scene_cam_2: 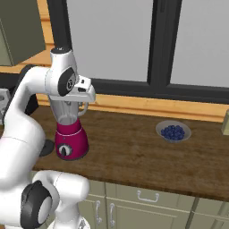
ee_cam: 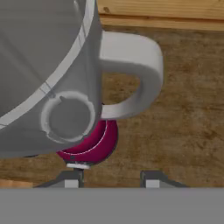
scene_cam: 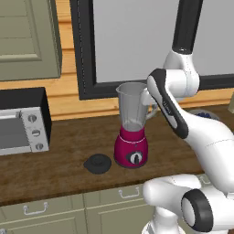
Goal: Close the lid blender by securely placing the lid on top.
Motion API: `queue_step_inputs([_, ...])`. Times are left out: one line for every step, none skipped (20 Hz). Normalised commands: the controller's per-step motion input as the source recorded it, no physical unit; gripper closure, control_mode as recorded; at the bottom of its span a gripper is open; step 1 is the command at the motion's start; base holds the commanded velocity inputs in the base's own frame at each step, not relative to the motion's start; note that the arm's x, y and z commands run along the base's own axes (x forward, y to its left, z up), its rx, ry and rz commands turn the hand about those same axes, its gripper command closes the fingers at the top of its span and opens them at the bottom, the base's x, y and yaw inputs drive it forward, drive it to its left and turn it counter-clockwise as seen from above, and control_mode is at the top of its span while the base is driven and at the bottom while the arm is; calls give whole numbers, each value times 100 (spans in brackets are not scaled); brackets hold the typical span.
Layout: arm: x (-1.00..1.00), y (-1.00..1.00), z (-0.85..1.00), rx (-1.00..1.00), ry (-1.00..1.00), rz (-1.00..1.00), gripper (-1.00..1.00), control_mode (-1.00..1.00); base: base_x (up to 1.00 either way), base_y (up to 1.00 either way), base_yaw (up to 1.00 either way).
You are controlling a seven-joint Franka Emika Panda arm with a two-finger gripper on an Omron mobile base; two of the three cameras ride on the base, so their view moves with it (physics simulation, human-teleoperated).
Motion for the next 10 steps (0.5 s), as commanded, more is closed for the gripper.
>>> queue_step_inputs([0, 26, 0, -21, 1, 1, -100, -100, 0, 0, 0])
queue_step_inputs([-7, 5, 0, -5, 0, 0, -100, -100, 0, 0, 0])
queue_step_inputs([-19, 0, -16, -8, 0, 0, -100, -100, 0, 0, 0])
queue_step_inputs([-71, 30, 0, -15, 0, -1, -100, -100, 0, 0, 0])
queue_step_inputs([-100, 66, 9, -19, -18, 0, -100, -100, 0, 0, 0])
queue_step_inputs([-100, 89, 28, -13, -21, 0, -100, -100, 0, 0, 0])
queue_step_inputs([-100, 100, 0, -3, 0, 0, -100, -100, 0, 0, 0])
queue_step_inputs([-97, 100, 0, 0, 0, 0, -100, -100, 0, 0, 0])
queue_step_inputs([-100, 100, 9, 0, 0, 1, -100, -100, 0, 0, 0])
queue_step_inputs([-100, 100, 0, 0, 0, 2, -100, -100, 0, 0, 0])
